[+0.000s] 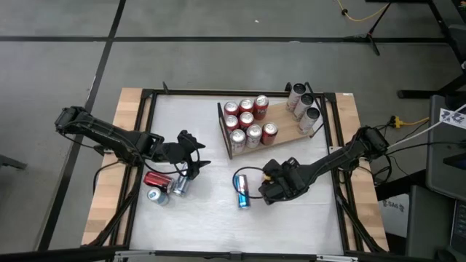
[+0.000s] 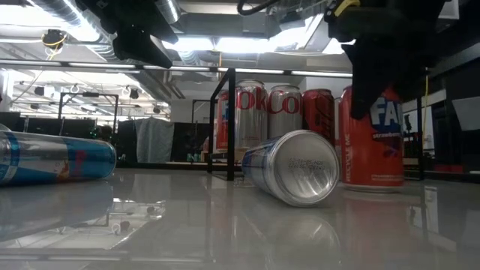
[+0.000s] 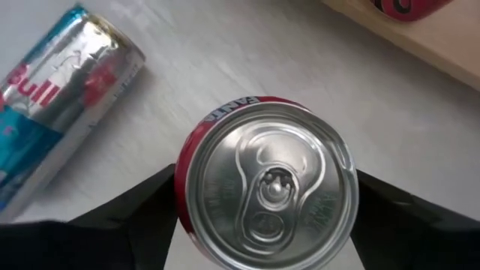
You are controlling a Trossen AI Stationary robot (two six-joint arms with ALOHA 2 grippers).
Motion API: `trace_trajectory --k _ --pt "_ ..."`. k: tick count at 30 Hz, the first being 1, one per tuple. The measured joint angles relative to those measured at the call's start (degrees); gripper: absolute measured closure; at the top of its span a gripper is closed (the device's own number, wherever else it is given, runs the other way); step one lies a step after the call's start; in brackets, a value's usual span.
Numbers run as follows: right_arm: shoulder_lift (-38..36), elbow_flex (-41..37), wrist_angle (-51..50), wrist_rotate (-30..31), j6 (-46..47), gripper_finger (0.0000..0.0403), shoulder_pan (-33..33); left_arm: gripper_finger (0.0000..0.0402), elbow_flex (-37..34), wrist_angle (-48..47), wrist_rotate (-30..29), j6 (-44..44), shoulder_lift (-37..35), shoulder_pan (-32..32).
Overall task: Place canned beverage on shelf
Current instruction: Put the orange soda can on the shelf
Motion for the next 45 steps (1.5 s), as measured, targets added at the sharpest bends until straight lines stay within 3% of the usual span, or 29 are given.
trace_trajectory --k 4,10,19,26,35,39,45 --pt "0.00 0.00 -0.06 0.31 4.94 0.0115 0.00 0.0082 -0.01 0.01 0.00 0.00 0.00 -0.01" --pt "0.00 0.10 -0.45 1.48 11.68 0.0114 -0.02 0.0082 -0.01 -0.01 -0.02 0.00 0.00 -0.01" --pt "0.04 10.54 -16.54 1.41 12.17 0.0114 -1.51 0.0082 -0.01 -0.01 -0.04 0.00 0.00 0.01" --pt "0.02 25.11 -28.61 2.80 4.71 0.0115 -6.06 0.0082 -0.01 0.01 -0.07 0.00 0.00 -0.01" --pt "-0.07 45.52 -29.36 9.74 -12.97 0.0114 -17.95 0.0082 0.01 0.01 -0.07 0.00 0.00 0.00" --pt "-0.07 50.07 -29.67 11.29 -18.29 0.0113 -24.53 0.0082 -0.01 0.01 -0.07 0.00 0.00 0.00" --pt "0.42 50.49 -29.81 9.15 -24.48 0.0113 -32.71 0.0082 -0.01 0.04 -0.09 0.00 0.00 -0.01"
